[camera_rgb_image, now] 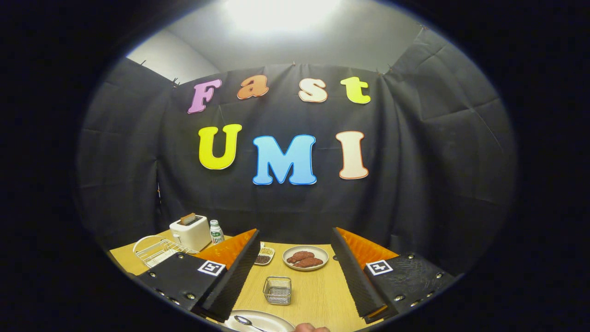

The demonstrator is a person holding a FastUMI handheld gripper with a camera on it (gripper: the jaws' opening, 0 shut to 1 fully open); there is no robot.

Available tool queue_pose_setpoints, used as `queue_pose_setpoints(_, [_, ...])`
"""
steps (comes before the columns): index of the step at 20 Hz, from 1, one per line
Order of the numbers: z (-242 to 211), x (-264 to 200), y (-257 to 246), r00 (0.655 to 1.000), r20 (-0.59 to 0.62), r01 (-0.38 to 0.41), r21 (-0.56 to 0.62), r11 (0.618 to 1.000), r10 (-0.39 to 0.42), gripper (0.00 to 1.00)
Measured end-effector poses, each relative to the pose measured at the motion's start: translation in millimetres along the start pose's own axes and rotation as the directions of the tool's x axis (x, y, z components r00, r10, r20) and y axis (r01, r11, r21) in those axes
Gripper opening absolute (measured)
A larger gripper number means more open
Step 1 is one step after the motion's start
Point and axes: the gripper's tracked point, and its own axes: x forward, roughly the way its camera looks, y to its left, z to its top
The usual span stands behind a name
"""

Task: Take the plate from the dish rack, then take the spoon from the basket and place it into the plate.

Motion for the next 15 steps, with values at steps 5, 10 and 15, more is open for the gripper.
queue_pose_setpoints(5, [-4.9, 19.7, -16.8, 0.999, 0.034, -0.007, -0.004, 1.000, 0.007, 0.97])
queue_pose_setpoints(10, [-25.2, 27.3, -39.5, 0.998, 0.064, 0.006, 0.048, 0.999, -0.009, 0.97])
queue_pose_setpoints(15, [-72.4, 29.2, -63.5, 0.998, 0.056, 0.008, 0.045, 0.999, -0.011, 0.97])
